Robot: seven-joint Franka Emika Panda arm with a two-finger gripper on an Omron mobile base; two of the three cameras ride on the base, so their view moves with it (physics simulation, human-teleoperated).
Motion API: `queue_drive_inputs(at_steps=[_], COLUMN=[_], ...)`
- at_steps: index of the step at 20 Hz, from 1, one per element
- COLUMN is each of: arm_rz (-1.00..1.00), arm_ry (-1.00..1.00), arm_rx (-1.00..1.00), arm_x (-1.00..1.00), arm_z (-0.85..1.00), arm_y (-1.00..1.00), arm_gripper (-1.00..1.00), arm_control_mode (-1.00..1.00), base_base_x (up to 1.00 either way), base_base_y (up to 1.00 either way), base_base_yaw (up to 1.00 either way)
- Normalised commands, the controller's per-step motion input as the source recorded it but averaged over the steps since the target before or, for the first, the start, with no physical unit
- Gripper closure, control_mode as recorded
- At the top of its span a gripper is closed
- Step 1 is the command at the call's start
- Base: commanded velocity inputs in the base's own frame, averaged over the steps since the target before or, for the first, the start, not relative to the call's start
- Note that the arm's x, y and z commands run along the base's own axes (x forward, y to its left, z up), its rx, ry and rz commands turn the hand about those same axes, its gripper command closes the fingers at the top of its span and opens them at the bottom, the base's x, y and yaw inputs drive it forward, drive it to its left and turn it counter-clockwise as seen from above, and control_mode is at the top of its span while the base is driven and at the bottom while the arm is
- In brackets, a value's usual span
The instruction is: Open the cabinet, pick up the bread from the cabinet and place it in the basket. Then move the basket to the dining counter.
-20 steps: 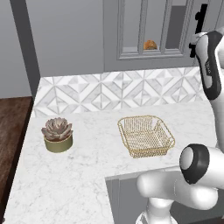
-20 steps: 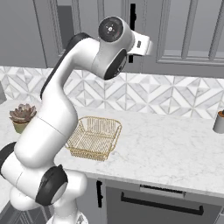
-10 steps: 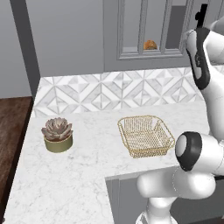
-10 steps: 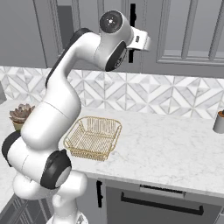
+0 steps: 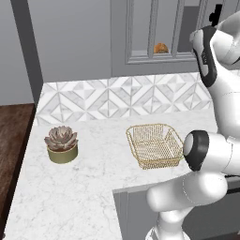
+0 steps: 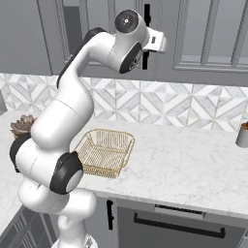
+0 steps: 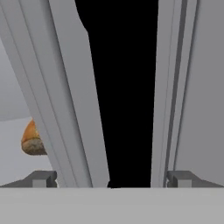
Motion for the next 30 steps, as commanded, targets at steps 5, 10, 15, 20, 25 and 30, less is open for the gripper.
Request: queue_drive_inputs(at_steps=[5, 10, 15, 20, 25, 30], arm_rz=[0.03, 0.01, 0.03, 0.0, 0.0, 0.0], arm_ry=[-0.01, 0.0, 0.0, -0.01, -0.02, 0.0], arm_rx=[0.0, 0.0, 0.0, 0.0, 0.0, 0.0], arm_x=[0.35, 0.3, 0.16, 0.04, 0.06, 0.0], arm_z=[0.0, -0.07, -0.01, 0.0, 0.0, 0.0], arm_y=[-0.09, -0.28, -0.09, 0.03, 0.02, 0.0], arm_gripper=[-1.0, -1.0, -1.0, 1.0, 1.0, 1.0], arm_control_mode=[-1.0, -1.0, -1.0, -1.0, -1.0, -1.0], base_base_x=[0.0, 0.0, 0.0, 0.0, 0.0, 0.0], base_base_y=[0.0, 0.0, 0.0, 0.0, 0.0, 0.0], base_base_yaw=[0.0, 0.0, 0.0, 0.0, 0.0, 0.0])
